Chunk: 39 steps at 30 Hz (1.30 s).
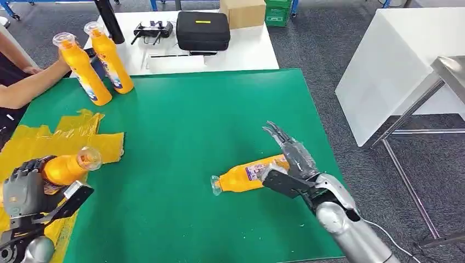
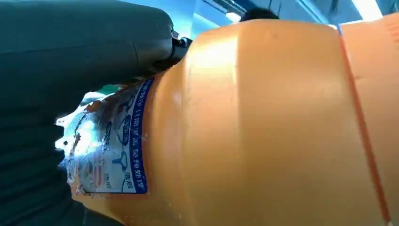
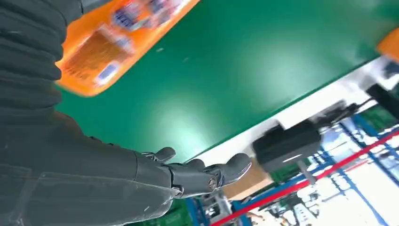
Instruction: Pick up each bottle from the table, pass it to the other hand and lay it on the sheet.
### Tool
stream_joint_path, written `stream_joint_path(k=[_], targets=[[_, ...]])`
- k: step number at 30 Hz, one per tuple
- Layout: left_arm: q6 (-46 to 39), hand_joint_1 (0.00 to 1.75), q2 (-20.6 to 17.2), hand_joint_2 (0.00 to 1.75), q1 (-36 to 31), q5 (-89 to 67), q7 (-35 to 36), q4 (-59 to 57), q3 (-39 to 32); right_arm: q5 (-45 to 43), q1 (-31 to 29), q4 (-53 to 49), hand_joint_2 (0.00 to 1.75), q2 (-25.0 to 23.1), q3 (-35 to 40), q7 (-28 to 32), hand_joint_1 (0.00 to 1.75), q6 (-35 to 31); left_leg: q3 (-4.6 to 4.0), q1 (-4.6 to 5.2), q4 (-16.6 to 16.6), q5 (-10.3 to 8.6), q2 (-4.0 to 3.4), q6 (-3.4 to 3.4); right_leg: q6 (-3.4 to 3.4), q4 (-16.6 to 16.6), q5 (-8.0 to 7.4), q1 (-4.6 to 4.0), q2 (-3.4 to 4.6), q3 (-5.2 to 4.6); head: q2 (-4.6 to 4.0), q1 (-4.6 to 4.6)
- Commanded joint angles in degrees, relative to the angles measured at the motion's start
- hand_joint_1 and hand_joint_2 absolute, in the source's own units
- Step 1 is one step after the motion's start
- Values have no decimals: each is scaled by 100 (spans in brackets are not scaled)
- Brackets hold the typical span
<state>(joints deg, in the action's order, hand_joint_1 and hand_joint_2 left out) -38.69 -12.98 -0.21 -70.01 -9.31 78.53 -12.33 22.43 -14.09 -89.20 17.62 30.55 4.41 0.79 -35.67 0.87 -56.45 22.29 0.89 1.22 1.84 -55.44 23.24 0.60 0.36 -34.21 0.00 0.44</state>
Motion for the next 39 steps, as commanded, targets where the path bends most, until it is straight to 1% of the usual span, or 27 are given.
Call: stream_joint_path(k=[1, 2, 3, 4, 5, 7, 10, 12, 15, 17, 18, 19, 20, 23, 25, 26, 28, 33, 35, 36, 37, 39], targets=[[940, 175, -312, 175, -817, -593, 412, -1781, 537, 12, -328, 374, 175, 589, -41, -219, 0, 501, 23, -2, 2, 3, 18, -13, -6, 1, 12, -3, -27, 29, 0, 0], [1069, 175, -332, 175, -1023, -649, 472, -2128, 661, 53, -497, 619, 175, 511, 31, -229, 0, 595, 26, -2, 4, 4, 8, -15, -7, 1, 11, -3, -19, 28, 0, -2], [1159, 175, -340, 175, -1178, -631, 473, -2383, 770, 89, -632, 807, 175, 449, 110, -244, 0, 667, 30, -5, 0, 2, 22, -18, -8, 0, 13, -5, -32, 37, 0, -2], [1234, 175, -349, 175, -1302, -639, 474, -2558, 880, 119, -757, 985, 175, 400, 200, -260, 0, 744, 32, -8, -1, 3, 17, -20, -9, 1, 12, -9, -28, 42, 0, 0], [1259, 175, -334, 175, -1408, -622, 480, -2675, 935, 132, -858, 1150, 175, 335, 249, -269, 0, 771, 23, -5, 3, -3, 14, -14, -6, 2, 5, -5, -21, 29, 0, 0], [1241, 175, -332, 175, -1448, -617, 483, -2727, 964, 133, -894, 1217, 175, 310, 270, -268, 0, 772, 14, -5, 4, -5, 3, -8, -5, 3, -1, -5, -11, 18, 0, 0], [1245, 175, -350, 175, -1429, -608, 487, -2699, 981, 122, -872, 1175, 175, 329, 281, -274, 0, 771, 35, -14, -6, 5, -10, -16, -7, 0, 5, -14, -5, 44, 0, 0], [1310, 175, -371, 175, -1436, -612, 487, -2708, 1038, 169, -904, 1200, 175, 351, 350, -316, 0, 816, 19, -4, 1, -5, 1, -1, 2, 1, 0, -6, -9, 26, 0, -2], [1627, 175, -365, 175, -1753, -561, 467, -3075, 1287, 337, -1236, 1895, 175, 111, 637, -433, 0, 978, 28, -6, -2, -2, 5, -6, 0, -1, 2, -9, -9, 38, 0, -2], [1762, 175, -351, 175, -2056, -537, 442, -3441, 1495, 518, -1497, 2537, 175, -184, 852, -426, 0, 972, 29, -9, 0, -6, 2, -7, -2, 2, -4, -12, -7, 38, 0, -2], [1754, 14, -321, 175, -2184, -490, 433, -3586, 1571, 588, -1624, 2838, 175, -335, 943, -414, 0, 951, 19, -5, 4, -13, 13, 0, 2, 4, -9, -8, -12, 29, 0, -2], [1811, 0, -269, 175, -2343, -428, 439, -3728, 1661, 643, -1755, 3157, 175, -508, 1045, -409, 0, 943, 28, -9, 2, -12, 11, -8, -3, 3, -9, -12, -15, 39, 0, -2], [1875, 0, -229, 175, -2436, -340, 369, -3798, 1718, 709, -1870, 3433, 175, -634, 1137, -428, 0, 951, 17, -5, 6, -20, 20, 4, 2, 4, -12, -8, -25, 28, 0, -2], [2068, 0, -148, 175, -2713, -11, 177, -3954, 1880, 914, -2158, 4185, 175, -963, 1427, -462, 0, 1014, 22, -12, 2, -28, 13, -1, -1, 4, -13, -14, -26, 36, 0, -2], [2112, 0, -105, 175, -2865, 123, 122, -4032, 1979, 1043, -2274, 4595, 175, -1066, 1662, -432, 0, 1135, 22, -16, -4, -31, 7, -7, 2, -5, -16, -17, -22, 35, 0, -2], [2132, 0, -77, 175, -2972, 190, 94, -4099, 2049, 1130, -2347, 4837, 175, -1091, 1843, -394, 0, 1224, 19, -13, -2, -35, 14, -5, 5, -6, -15, -14, -27, 32, 0, -2], [2202, 0, 10, 175, -3165, 196, 134, -4133, 2173, 1176, -2413, 5012, 175, -1226, 1957, -359, 0, 1245, 14, -15, -3, -41, 27, -3, 9, -5, -16, -16, -39, 30, 0, 0], [2239, 0, 17, 175, -3192, 201, 181, -4130, 2210, 1217, -2449, 5046, 175, -1248, 2026, -383, 0, 1288, 11, -16, -9, -38, 35, -6, 10, -11, -10, -18, -49, 30, 0, 0], [2221, 0, -13, 175, -3160, 230, 173, -4144, 2224, 1250, -2431, 5082, 175, -1189, 2074, -373, 0, 1296, 7, -11, -3, -43, 34, 0, 12, -9, -15, -12, -45, 21, 0, 2], [2196, 0, 44, 175, -3334, 332, 132, -4264, 2374, 1381, -2498, 5395, 175, -1272, 2298, -404, 0, 1460, 6, -11, -6, -42, 35, 0, 12, -11, -13, -13, -46, 23, 0, 2], [2196, 0, 44, 175, -3334, 332, 132, -4264, 2374, 1381, -2498, 5395, 175, -1272, 2298, -404, 0, 1460, 10, -7, -3, -40, 28, 2, 13, -9, -12, -10, -39, 27, 0, 0], [2174, 0, 96, 175, -3476, 463, 69, -4360, 2460, 1578, -2586, 5647, 175, -1241, 2642, -459, 0, 1857, 17, -14, -7, -39, 37, -4, 11, -6, -10, -17, -53, 39, 0, 0]])
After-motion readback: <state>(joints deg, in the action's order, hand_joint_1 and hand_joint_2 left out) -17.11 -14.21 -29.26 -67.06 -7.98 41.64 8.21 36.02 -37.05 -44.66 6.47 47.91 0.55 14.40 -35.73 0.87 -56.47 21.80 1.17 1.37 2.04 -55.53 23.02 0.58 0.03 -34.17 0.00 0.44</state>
